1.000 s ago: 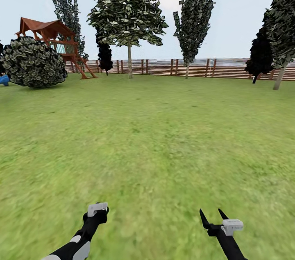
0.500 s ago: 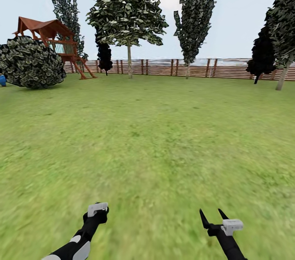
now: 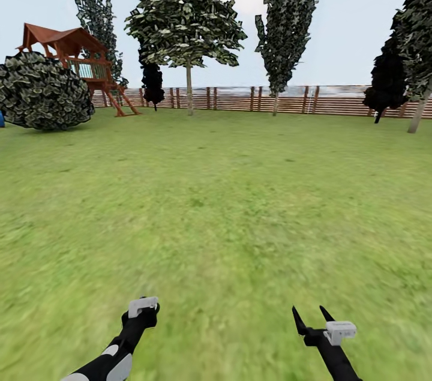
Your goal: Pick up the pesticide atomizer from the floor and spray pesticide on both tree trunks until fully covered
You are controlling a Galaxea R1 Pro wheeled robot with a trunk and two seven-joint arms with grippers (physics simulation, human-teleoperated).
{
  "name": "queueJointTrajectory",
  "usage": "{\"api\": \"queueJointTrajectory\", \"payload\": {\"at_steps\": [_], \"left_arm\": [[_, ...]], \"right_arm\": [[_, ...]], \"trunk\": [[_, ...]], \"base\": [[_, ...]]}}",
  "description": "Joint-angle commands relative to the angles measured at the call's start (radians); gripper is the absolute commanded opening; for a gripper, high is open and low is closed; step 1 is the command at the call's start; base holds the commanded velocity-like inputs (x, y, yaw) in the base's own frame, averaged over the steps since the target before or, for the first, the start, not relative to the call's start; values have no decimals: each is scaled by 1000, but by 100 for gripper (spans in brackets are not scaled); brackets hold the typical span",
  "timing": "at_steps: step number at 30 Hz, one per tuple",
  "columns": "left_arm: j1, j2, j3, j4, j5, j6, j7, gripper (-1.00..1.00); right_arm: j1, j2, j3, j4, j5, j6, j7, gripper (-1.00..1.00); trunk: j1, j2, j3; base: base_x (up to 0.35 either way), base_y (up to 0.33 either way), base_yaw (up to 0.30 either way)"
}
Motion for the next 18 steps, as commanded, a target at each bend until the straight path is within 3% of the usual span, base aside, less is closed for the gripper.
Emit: {"api": "queueJointTrajectory", "payload": {"at_steps": [1, 18], "left_arm": [[0, 0, 0, 0, 0, 0, 0, -100], [0, 0, 0, 0, 0, 0, 0, -100]], "right_arm": [[1, 0, 0, 0, 0, 0, 0, 100], [0, 0, 0, 0, 0, 0, 0, 100]], "trunk": [[0, 0, 0], [0, 0, 0]], "base": [[338, 0, 0], [338, 0, 0]]}}
